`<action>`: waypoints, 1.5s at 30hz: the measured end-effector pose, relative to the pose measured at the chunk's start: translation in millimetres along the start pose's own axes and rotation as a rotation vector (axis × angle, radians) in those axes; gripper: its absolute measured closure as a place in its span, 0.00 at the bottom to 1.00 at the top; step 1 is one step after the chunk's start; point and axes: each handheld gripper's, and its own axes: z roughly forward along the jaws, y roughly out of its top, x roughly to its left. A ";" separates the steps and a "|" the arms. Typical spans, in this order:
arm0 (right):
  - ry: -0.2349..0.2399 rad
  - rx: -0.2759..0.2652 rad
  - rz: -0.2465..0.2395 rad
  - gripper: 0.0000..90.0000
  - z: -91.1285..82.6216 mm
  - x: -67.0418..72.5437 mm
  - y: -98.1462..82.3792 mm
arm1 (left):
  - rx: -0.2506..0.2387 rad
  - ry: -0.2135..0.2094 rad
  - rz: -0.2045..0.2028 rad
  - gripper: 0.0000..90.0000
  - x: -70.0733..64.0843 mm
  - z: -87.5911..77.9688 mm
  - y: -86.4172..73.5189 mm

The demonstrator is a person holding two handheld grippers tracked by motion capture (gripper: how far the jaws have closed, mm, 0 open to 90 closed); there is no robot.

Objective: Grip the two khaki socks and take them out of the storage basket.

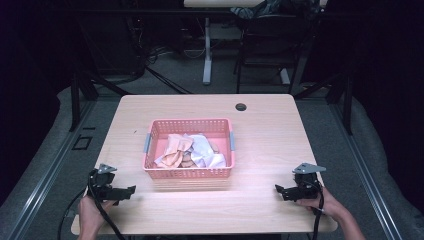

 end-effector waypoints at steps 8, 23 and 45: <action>-0.009 -0.001 0.007 0.00 -0.3 0.8 -0.3 | 0.022 0.017 0.006 0.00 -3.7 -6.0 4.5; -0.009 0.002 0.009 0.00 -0.6 0.9 -0.4 | -0.016 -0.028 0.007 0.00 -12.9 -31.7 23.0; -0.017 0.000 0.021 0.00 -0.7 2.3 -0.8 | -0.069 -0.099 0.125 0.00 -36.6 -47.9 92.9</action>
